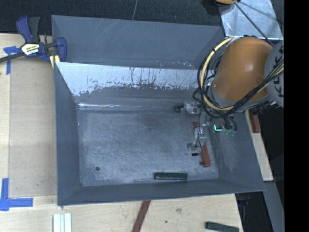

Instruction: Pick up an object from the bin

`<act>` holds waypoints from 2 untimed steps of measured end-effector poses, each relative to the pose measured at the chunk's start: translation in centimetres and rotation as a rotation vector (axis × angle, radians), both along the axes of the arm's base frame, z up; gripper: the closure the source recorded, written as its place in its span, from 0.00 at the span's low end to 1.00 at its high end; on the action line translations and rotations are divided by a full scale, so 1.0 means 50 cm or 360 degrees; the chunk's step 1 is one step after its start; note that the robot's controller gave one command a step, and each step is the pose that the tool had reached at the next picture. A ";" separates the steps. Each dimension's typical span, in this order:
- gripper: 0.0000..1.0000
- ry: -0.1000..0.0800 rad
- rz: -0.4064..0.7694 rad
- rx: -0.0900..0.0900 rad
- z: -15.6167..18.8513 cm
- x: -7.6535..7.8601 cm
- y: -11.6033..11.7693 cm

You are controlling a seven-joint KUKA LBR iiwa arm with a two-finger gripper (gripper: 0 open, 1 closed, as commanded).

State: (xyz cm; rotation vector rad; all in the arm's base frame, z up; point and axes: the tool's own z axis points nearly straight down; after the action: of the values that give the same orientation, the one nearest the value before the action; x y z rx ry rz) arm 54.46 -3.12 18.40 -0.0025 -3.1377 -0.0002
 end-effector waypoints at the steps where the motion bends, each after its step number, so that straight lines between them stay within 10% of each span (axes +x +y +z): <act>1: 0.00 -0.0012 0.0001 -0.0001 0.008 0.004 0.000; 2: 0.00 -0.0019 -0.0032 0.0000 -0.112 -0.045 0.099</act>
Offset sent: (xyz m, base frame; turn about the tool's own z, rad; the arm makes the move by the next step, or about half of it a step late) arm -0.0343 0.0715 -0.0819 0.0239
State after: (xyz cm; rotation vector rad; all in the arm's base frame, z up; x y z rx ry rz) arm 52.21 1.82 12.80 -0.0347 -3.1497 -0.0001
